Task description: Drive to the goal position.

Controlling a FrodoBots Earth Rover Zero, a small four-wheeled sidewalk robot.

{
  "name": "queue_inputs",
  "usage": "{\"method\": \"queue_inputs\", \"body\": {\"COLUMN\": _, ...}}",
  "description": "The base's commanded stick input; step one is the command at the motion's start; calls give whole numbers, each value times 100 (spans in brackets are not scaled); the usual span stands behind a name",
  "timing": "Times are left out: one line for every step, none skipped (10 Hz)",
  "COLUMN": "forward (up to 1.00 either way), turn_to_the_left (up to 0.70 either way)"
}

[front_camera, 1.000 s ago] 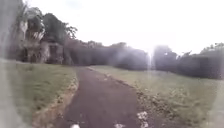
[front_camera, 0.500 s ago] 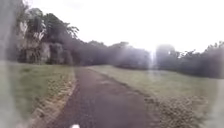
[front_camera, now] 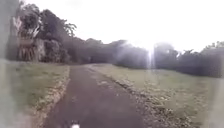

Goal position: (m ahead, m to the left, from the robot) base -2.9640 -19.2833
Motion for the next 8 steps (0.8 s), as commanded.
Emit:
{"method": "queue_inputs", "body": {"forward": 85, "turn_to_the_left": 34}}
{"method": "queue_inputs", "body": {"forward": 85, "turn_to_the_left": 33}}
{"method": "queue_inputs", "body": {"forward": 85, "turn_to_the_left": 10}}
{"method": "queue_inputs", "body": {"forward": 85, "turn_to_the_left": 0}}
{"method": "queue_inputs", "body": {"forward": 85, "turn_to_the_left": 0}}
{"method": "queue_inputs", "body": {"forward": 85, "turn_to_the_left": 0}}
{"method": "queue_inputs", "body": {"forward": 85, "turn_to_the_left": 0}}
{"method": "queue_inputs", "body": {"forward": 85, "turn_to_the_left": 0}}
